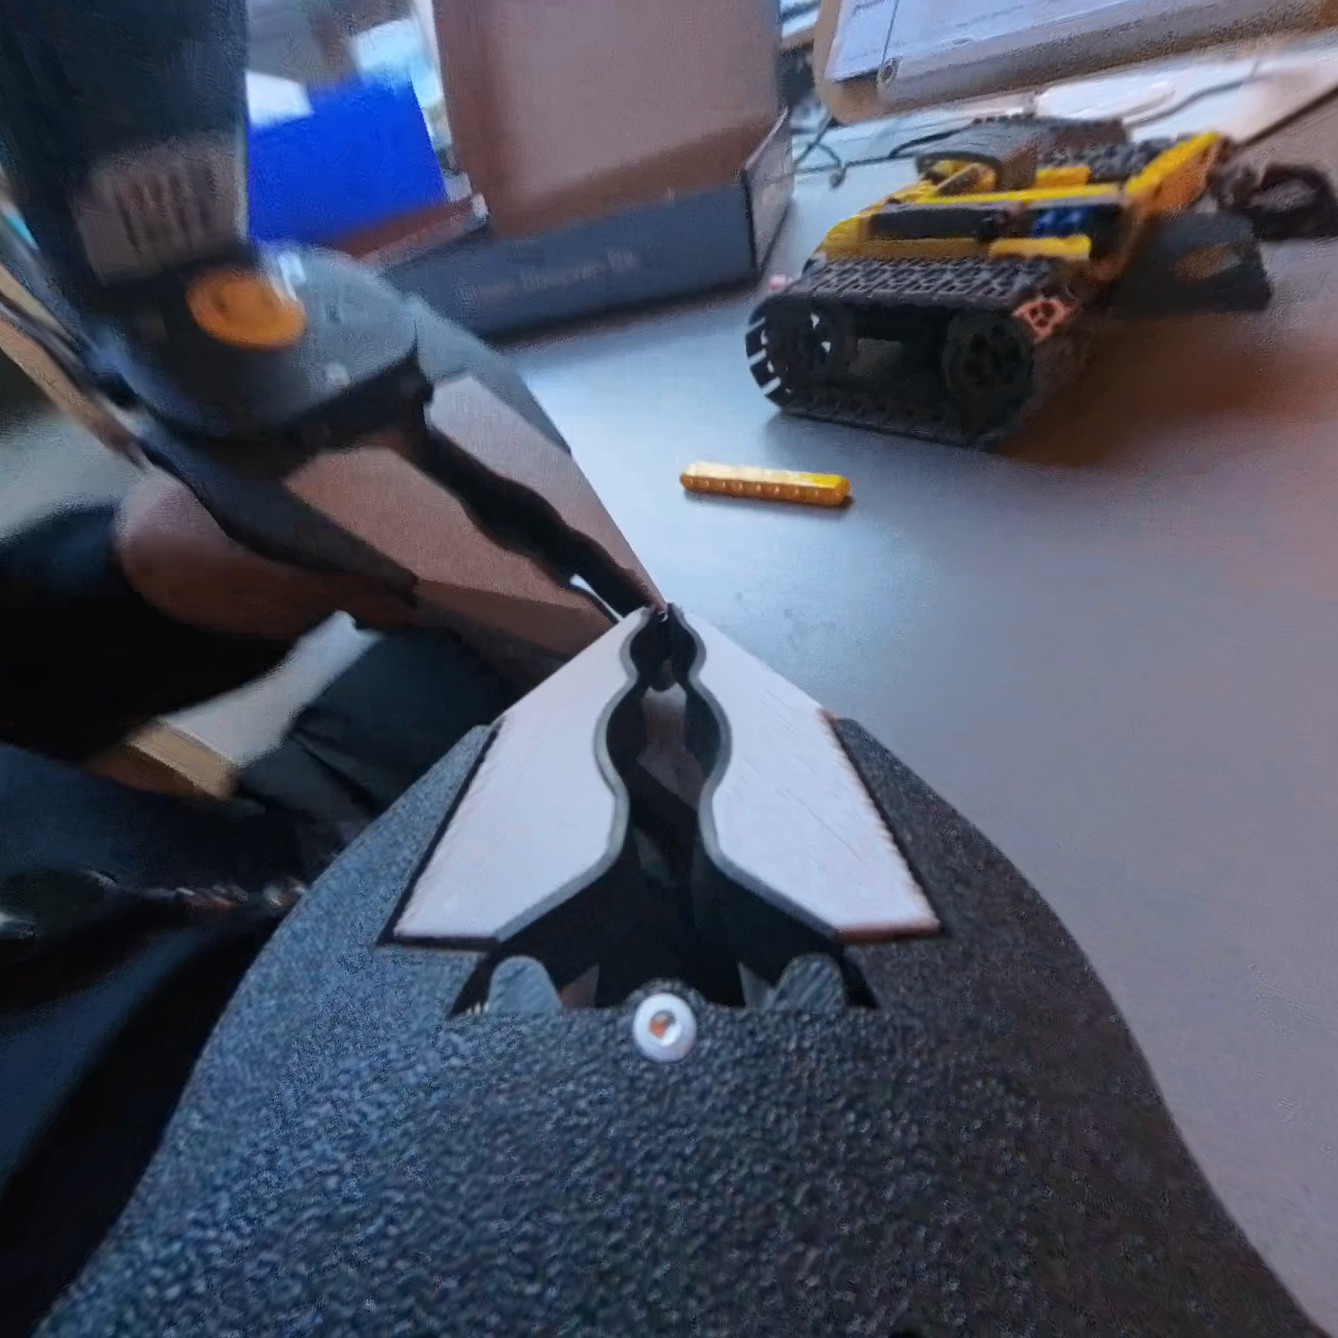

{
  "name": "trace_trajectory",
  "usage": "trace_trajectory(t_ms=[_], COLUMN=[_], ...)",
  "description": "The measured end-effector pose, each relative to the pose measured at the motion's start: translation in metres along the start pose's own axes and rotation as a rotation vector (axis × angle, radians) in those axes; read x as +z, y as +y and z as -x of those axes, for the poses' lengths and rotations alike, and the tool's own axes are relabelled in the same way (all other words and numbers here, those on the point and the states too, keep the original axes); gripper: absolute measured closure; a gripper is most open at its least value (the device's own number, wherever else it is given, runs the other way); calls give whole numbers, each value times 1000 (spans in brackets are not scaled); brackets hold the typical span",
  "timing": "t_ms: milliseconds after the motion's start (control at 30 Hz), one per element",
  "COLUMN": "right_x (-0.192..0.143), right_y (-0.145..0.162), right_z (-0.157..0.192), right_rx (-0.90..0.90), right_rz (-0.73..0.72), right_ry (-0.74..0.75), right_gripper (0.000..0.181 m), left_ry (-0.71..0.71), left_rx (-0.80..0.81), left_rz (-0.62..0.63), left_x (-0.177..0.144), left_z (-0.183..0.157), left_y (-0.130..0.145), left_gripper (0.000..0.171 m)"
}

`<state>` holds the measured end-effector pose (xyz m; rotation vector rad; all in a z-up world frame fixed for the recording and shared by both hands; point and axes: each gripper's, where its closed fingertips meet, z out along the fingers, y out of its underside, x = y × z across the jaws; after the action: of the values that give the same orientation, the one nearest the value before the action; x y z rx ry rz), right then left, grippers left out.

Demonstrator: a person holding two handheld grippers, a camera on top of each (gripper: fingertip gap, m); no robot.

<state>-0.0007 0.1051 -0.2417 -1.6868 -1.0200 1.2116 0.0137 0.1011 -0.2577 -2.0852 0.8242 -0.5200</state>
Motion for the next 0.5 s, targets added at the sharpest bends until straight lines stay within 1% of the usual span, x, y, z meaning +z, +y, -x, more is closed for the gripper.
trace_trajectory(t_ms=[33, 67, 100, 133, 167, 200, 233, 267, 300, 333, 400, 433, 467, 500], right_x=[-1, -7, -15, -17, -15, -8, -3, -1, -2, -4, -9, -13, -17, -20], right_y=[-8, -28, -55, -72, -77, -71, -60, -52, -49, -45, -33, -27, -21, -17], right_z=[4, 10, 11, 5, -6, -12, -16, -18, -18, -16, 0, 9, 13, 15], right_rx=[79, 153, 183, 113, 22, -28, -7, 53, 96, 101, 17, -49, -117, -185], right_rz=[-55, -158, -255, -270, -224, -125, -25, 25, 23, 21, 62, 84, 106, 123], right_ry=[-49, -118, -143, -92, -20, -5, -37, -72, -102, -131, -215, -254, -263, -256], right_gripper=[181, 181, 181, 181, 181, 181, 181, 181, 181, 181, 181, 177, 167, 165], left_ry=[0, -13, -36, -40, -30, -20, -5, 11, 26, 46, 123, 171, 235, 308], left_rx=[-4, 5, 38, 46, 26, 3, -11, -20, -31, -48, -123, -181, -234, -285], left_rz=[4, 93, 80, 75, 69, 64, 63, 62, 59, 50, 6, -31, -78, -123], left_x=[1, 6, 7, 7, 7, 6, 6, 5, 5, 4, -2, -6, -11, -18], left_z=[0, 1, 1, 1, 1, 2, 2, 1, 0, -1, -3, -3, -4, -6], left_y=[0, 12, 11, 10, 9, 8, 8, 8, 7, 6, -1, -6, -13, -20], left_gripper=[167, 166, 165, 166, 166, 166, 166, 166, 167, 167, 167, 167, 167, 167])
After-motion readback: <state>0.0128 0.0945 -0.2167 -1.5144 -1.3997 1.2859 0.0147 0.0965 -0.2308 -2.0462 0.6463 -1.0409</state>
